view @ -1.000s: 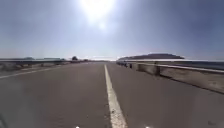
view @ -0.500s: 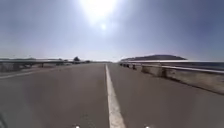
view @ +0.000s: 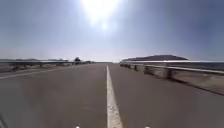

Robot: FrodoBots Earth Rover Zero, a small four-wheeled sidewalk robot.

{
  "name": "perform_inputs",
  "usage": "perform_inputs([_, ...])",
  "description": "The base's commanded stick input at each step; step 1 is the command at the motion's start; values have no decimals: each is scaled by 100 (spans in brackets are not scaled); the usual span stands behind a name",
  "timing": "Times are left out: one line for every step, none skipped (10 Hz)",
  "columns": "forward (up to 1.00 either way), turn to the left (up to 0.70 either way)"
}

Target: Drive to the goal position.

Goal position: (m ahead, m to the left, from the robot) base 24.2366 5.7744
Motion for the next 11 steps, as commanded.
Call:
perform_inputs([70,0])
perform_inputs([70,0])
perform_inputs([70,0])
perform_inputs([70,0])
perform_inputs([70,0])
perform_inputs([70,0])
perform_inputs([70,0])
perform_inputs([70,0])
perform_inputs([70,0])
perform_inputs([70,0])
perform_inputs([70,0])
